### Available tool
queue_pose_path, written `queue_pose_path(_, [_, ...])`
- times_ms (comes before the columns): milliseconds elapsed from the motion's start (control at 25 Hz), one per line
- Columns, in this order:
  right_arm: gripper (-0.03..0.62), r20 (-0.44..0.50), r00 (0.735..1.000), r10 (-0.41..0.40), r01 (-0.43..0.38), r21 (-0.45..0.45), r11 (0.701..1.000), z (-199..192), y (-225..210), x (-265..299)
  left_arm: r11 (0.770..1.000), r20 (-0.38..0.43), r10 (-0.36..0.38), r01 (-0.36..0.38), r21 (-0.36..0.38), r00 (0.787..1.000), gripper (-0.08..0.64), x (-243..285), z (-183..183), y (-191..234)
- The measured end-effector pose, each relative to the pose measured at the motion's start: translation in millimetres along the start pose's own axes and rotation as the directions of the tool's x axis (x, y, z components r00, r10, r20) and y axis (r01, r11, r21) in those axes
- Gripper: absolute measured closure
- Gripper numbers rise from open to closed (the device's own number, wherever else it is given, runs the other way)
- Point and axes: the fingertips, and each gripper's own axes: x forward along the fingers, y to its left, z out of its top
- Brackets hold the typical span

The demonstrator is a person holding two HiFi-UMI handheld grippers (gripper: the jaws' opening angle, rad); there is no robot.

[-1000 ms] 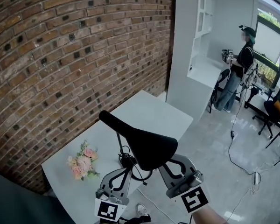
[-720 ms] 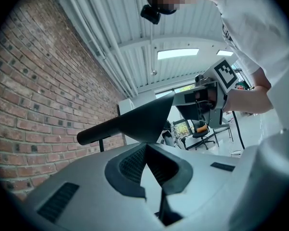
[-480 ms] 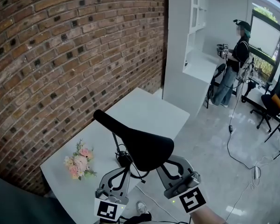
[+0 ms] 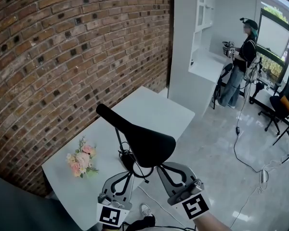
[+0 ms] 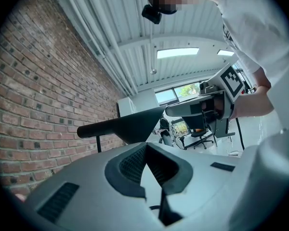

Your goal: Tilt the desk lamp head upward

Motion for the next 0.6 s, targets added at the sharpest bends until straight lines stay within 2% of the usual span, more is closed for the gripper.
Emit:
queue_pose_path(80, [0.575,0.003,1.000,0.004,-0.004,-0.009,1.000,1.3,3.4,-4.8,0.999,0.003,0.016,-0.016,-0.040,1.000,0.552,-4.1,0.8,-1.9])
queue_pose_path(240, [0.575,-0.004,1.000,0.006,-0.006,-0.010,1.000,1.5,8.2,-16.4,1.000,0.008,0.003,-0.003,0.010,1.000,0.552,-11.0,8.0,-10.2])
queue_pose_path(360, [0.575,-0.006,1.000,0.010,-0.010,-0.005,1.000,1.2,13.2,-25.1,1.000,0.016,0.012,-0.012,-0.028,1.000,0.552,-16.8,11.7,-15.8])
queue_pose_path(600, [0.575,-0.032,0.999,0.024,-0.024,0.021,0.999,-4.9,30.0,-42.6,1.000,0.012,0.019,-0.019,-0.021,1.000,0.552,-33.2,16.7,-25.4])
